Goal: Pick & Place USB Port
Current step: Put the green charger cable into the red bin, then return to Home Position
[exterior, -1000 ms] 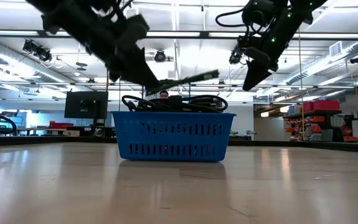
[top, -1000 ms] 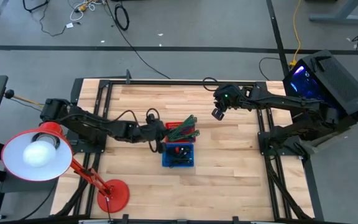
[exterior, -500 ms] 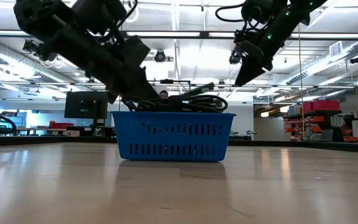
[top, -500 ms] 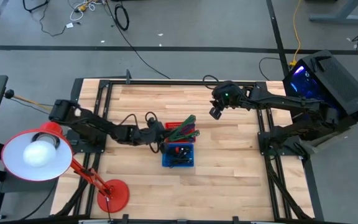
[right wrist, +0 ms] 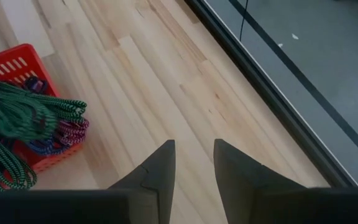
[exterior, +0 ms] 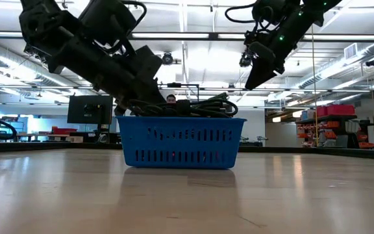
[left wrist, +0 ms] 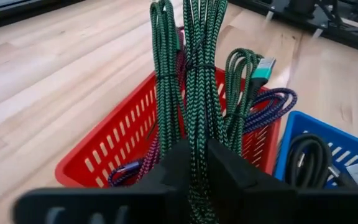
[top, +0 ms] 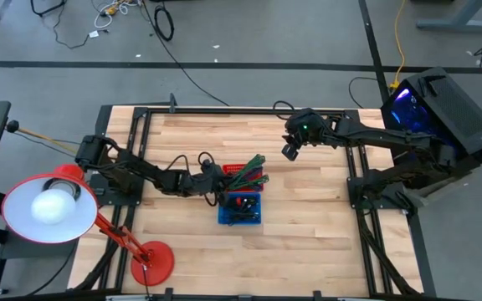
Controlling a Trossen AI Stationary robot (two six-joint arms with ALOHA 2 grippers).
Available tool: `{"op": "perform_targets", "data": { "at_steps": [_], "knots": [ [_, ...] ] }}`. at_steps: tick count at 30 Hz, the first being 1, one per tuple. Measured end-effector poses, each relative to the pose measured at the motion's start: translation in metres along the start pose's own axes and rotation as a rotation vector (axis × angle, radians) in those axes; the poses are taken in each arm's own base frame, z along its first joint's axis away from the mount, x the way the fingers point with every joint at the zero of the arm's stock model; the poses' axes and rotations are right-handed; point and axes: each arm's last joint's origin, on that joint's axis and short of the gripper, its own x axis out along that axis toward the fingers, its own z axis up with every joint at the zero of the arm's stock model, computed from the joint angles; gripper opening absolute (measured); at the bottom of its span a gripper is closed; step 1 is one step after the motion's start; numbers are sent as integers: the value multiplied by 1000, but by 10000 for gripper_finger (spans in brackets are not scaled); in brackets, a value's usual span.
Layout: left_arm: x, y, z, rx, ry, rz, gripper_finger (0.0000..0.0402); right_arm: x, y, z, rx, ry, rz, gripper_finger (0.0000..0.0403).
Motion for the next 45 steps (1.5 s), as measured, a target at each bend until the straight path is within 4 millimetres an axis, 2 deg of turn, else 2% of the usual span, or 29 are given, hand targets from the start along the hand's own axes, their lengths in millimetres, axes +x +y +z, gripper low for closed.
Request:
{"op": "perform_targets", "data": {
  "at_steps": [6,11,17,23,29,35,38,42,45],
  "knots": [
    [2,5,1,-3,2,21,146,0,0,0,0,0,0,111],
    [3,6,3,12,-9,22,188,0,0,0,1,0,0,111],
    [-6,4,18,103,-61,1,193,4,0,-3,1,-7,0,111],
    [-27,5,44,196,-130,-12,188,22,5,-25,22,-19,69,111],
    [-46,25,55,252,-36,68,188,32,16,-40,46,-68,279,111],
    [-65,46,59,288,55,193,188,34,31,-46,18,-188,400,111],
    [-76,60,51,272,50,224,188,36,38,-56,30,-252,440,111],
    [-92,83,22,191,43,239,188,40,48,-81,49,-320,528,111],
    [-103,94,-2,136,41,187,188,40,53,-98,70,-393,592,111]
  ]
}}
